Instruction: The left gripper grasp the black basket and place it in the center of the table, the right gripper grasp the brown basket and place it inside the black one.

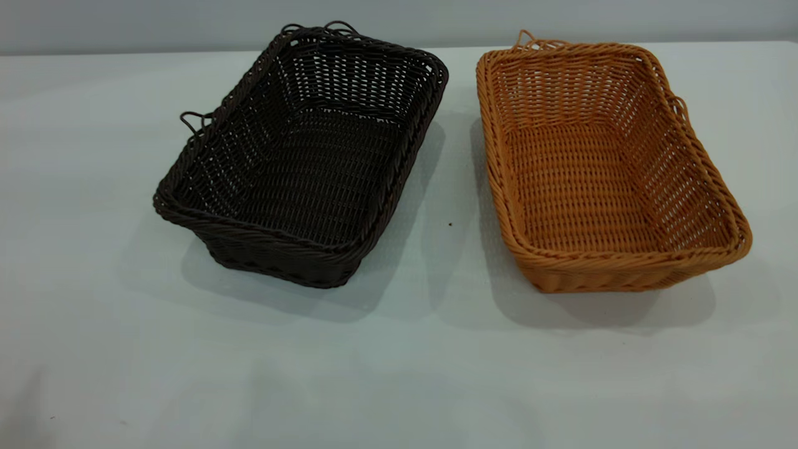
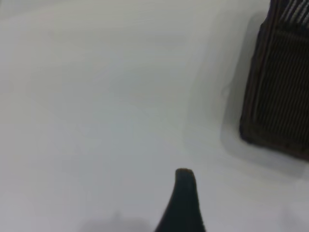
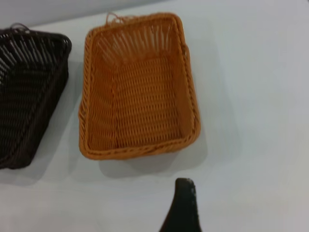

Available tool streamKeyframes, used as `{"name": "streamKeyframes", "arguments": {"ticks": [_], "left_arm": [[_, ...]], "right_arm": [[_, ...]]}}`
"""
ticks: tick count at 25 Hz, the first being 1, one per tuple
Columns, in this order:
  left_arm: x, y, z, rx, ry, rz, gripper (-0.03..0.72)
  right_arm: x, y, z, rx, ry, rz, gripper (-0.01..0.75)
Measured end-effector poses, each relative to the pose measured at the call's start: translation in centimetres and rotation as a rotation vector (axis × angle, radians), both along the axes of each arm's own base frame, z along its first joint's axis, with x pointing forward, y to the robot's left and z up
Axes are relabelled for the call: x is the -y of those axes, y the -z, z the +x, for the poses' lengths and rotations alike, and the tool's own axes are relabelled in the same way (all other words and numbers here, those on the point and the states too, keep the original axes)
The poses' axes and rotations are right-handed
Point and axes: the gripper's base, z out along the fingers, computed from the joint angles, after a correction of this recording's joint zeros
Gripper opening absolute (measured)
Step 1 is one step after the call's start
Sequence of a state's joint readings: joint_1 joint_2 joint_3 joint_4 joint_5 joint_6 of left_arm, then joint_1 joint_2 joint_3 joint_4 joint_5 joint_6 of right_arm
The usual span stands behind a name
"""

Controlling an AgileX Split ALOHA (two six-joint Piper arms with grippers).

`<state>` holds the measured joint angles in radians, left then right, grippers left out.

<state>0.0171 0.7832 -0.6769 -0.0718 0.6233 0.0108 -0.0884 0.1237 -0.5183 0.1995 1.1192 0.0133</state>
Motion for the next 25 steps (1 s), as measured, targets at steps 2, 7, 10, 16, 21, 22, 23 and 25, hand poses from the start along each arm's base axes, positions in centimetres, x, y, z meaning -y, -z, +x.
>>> {"name": "streamKeyframes", "arguments": {"ticks": [2, 7, 10, 16, 21, 22, 23, 25], "left_arm": [[0.2, -0.1, 2.8, -0.023, 0.026, -0.012, 0.582], [1.3, 0.8, 9.4, -0.054, 0.112, 0.004, 0.582], [2.9, 2.6, 13.3, -0.076, 0.180, 0.029, 0.582], [6.4, 7.7, 20.3, -0.136, 0.313, 0.090, 0.582], [8.1, 12.1, 24.5, -0.204, 0.342, 0.097, 0.582], [8.4, 13.3, 25.1, -0.226, 0.347, 0.098, 0.582], [8.7, 14.3, 25.8, -0.241, 0.354, 0.101, 0.582], [9.3, 16.3, 26.8, -0.270, 0.363, 0.103, 0.582]], "right_arm": [[0.1, -0.1, 0.5, -0.011, 0.003, 0.003, 0.565], [0.2, -0.6, 1.7, 0.023, 0.016, 0.016, 0.565], [0.2, -0.8, 2.5, 0.013, 0.017, 0.035, 0.565], [0.2, -0.8, 4.8, -0.037, 0.026, 0.086, 0.565], [0.3, 0.0, 7.1, -0.148, 0.036, 0.113, 0.565], [0.3, 0.2, 7.6, -0.171, 0.041, 0.120, 0.565], [0.4, 0.3, 8.1, -0.187, 0.046, 0.127, 0.565], [0.4, 0.8, 9.2, -0.240, 0.051, 0.147, 0.565]]}}
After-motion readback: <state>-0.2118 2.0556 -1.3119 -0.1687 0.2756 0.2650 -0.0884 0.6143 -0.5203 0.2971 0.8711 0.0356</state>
